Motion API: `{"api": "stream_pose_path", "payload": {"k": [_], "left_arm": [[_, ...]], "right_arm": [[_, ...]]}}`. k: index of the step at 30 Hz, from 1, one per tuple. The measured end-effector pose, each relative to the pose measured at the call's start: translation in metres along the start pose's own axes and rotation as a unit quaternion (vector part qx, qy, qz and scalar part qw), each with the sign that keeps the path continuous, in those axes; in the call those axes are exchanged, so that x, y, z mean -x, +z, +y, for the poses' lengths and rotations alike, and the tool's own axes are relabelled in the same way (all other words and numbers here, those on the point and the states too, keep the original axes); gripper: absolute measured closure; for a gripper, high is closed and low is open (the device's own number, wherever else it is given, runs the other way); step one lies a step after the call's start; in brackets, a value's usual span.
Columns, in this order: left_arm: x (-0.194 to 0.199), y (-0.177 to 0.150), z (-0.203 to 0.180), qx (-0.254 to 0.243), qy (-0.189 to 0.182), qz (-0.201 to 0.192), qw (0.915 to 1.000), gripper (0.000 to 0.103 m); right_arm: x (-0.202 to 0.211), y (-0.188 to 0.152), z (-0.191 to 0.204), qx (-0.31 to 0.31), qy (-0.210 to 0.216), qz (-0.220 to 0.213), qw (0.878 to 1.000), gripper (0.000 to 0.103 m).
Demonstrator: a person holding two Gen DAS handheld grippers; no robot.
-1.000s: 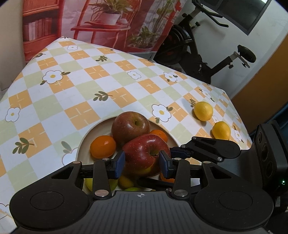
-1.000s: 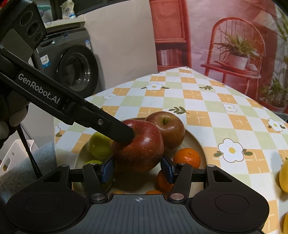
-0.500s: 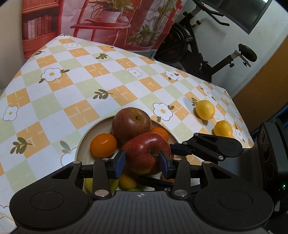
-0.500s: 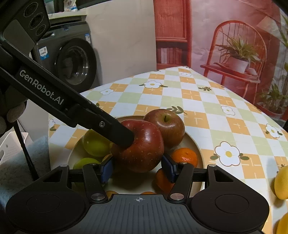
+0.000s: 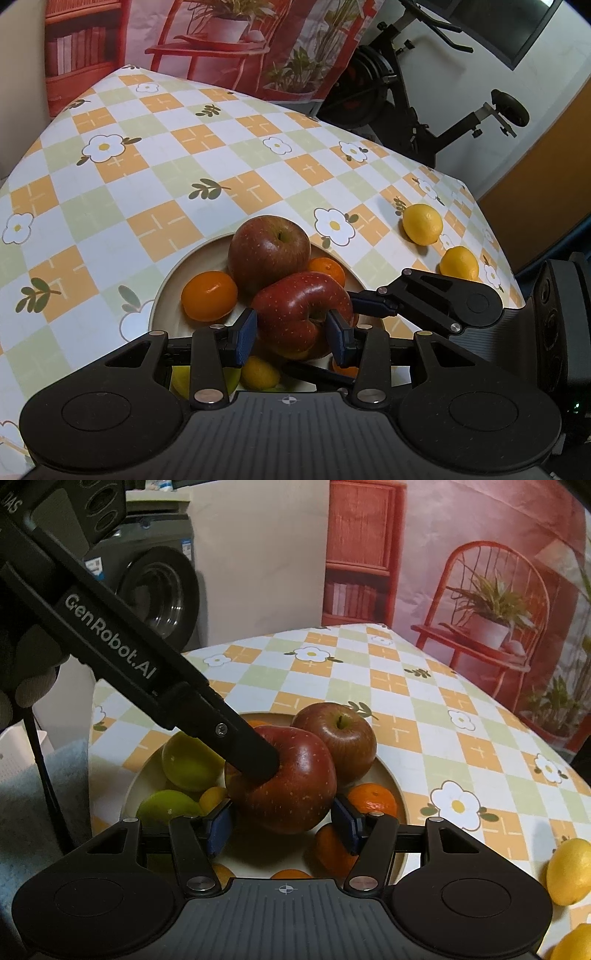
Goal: Organize fruits
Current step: 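Lower the bright red apple onto the plate with both tools, then open both tools and move them toward the two yellow lemons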
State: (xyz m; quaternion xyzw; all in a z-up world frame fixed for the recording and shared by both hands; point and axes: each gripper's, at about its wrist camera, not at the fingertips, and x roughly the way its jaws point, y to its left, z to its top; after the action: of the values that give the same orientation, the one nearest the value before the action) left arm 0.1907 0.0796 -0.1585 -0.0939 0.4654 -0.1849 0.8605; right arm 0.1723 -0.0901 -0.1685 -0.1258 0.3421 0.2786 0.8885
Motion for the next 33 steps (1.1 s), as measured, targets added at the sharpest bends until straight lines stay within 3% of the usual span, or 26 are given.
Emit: {"api": "stream_pose_path", "payload": {"k": [18, 27, 33], "left_arm": [[-0.012, 0.003, -0.001, 0.007, 0.002, 0.002, 1.0, 0.059], [-0.007, 0.009, 0.001, 0.023, 0.009, -0.021, 0.9995, 0.061], [-0.003, 0.018, -0.014, 0.012, 0.013, -0.047, 0.9987, 0.061]], "right_arm": [[0.004, -0.002, 0.002, 0.009, -0.002, -0.011, 1.0, 0.045], [0.029, -0.015, -0.016, -0.036, 0.01, -0.056, 0.998, 0.045], [0.055, -0.032, -0.047, -0.095, -0.019, -0.099, 0.99, 0.046]]}}
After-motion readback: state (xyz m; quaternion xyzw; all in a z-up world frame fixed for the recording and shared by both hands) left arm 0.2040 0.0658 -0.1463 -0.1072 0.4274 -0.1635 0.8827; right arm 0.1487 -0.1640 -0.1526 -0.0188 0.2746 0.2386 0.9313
